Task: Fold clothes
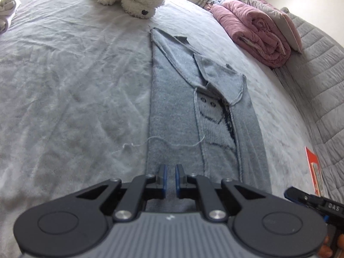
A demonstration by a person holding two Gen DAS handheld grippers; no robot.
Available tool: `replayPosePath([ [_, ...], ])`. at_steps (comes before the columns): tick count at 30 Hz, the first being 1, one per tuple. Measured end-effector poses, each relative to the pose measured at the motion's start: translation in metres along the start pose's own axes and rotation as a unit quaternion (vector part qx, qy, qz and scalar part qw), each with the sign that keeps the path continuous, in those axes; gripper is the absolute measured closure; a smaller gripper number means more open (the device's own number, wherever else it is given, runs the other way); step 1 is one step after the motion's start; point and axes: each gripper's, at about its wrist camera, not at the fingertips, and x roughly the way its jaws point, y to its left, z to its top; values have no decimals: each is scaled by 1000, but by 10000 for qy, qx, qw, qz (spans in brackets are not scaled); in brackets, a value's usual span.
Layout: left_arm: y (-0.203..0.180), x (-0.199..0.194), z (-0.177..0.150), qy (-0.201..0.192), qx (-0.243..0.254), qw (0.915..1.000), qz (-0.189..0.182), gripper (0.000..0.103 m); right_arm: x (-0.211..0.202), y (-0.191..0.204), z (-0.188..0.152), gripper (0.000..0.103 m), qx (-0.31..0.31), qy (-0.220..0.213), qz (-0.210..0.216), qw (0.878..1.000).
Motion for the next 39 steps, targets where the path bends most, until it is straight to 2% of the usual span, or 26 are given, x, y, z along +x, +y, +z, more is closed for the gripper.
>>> replayPosePath([
  [2,4,2,-2,28,-79,9998,-170,95,-7,-2,-12,79,1,167,-131,9998],
  [5,8,-4,-6,34,-154,9993,-346,95,-12,-18,-33,70,669,363,117,9970],
  [8,7,-13,-16,41,-22,9998,-197,95,-14,-16,-41,69,640,296,127,9974],
  [10,1,-18,-27,-19,241,9997,-54,95,-14,-10,-44,65,511,265,101,9983],
  [13,-13,-24,-44,-136,703,9974,107,95,-8,4,-46,64,109,229,0,9997],
  [19,-28,-31,-80,-204,1408,9887,475,95,9,23,-66,65,-772,451,-719,9934],
  [22,-30,-42,-95,-263,1644,9843,582,95,1,25,-76,65,-821,494,-705,9929],
  [26,-32,-61,-115,-277,1856,9800,661,92,-12,20,-90,65,-481,556,-488,9961],
  [29,-19,-73,-118,-253,1448,9875,566,90,-22,17,-96,64,-156,528,-304,9980],
  [31,-6,-80,-117,-234,1050,9932,442,82,-26,6,-96,61,375,541,-11,9978],
  [32,1,-81,-115,-216,805,9960,328,82,-27,-1,-96,58,683,540,147,9961],
  [35,10,-77,-115,-56,447,9989,127,79,-28,-13,-95,57,1186,535,359,9909],
  [39,6,-71,-118,8,462,9989,91,76,-24,-6,-96,56,998,647,313,9924],
])
